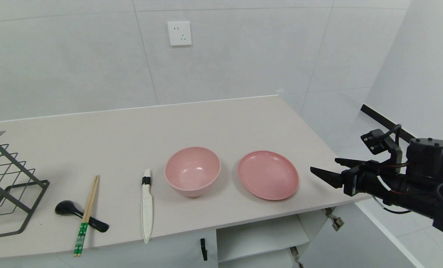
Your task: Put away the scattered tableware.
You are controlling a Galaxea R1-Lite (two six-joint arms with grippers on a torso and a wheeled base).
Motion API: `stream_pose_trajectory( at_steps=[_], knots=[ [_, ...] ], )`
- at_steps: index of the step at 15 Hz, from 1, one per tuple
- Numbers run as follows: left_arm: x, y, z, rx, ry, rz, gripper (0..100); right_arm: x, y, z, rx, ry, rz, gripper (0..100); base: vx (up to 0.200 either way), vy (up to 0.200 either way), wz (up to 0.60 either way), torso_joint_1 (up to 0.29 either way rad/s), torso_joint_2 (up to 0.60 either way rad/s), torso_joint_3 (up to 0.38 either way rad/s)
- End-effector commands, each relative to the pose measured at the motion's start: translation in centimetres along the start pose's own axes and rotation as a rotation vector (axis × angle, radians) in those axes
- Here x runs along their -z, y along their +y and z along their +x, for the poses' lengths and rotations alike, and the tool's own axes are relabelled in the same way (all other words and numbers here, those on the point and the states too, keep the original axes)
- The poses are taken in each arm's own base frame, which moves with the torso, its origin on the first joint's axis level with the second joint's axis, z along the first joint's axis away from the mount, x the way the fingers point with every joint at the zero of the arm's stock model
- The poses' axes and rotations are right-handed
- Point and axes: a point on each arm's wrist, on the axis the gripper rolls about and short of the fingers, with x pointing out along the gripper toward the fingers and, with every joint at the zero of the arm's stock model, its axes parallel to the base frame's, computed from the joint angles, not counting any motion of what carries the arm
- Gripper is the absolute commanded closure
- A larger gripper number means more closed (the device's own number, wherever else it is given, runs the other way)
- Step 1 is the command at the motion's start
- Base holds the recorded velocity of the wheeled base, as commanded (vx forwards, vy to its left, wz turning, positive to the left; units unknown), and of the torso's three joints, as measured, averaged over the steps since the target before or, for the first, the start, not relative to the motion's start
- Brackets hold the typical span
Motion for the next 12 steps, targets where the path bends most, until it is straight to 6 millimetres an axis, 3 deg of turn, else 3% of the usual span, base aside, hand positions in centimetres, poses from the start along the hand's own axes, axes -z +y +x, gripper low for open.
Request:
stream_pose_trajectory(
  at_steps=[1, 12],
  knots=[
    [0.0, 0.0, 0.0, 0.000, 0.001, 0.000, 0, 0.7, 0.3, 0.9, -0.020, 0.034, 0.007, 0, 0.000, 0.000, 0.00, 0.000, 0.00, 0.000],
    [0.0, 0.0, 0.0, 0.000, 0.001, 0.000, 0, 1.4, 0.7, 6.2, -0.081, 0.066, -0.007, 0, 0.000, 0.000, 0.00, 0.000, 0.00, 0.000]
  ],
)
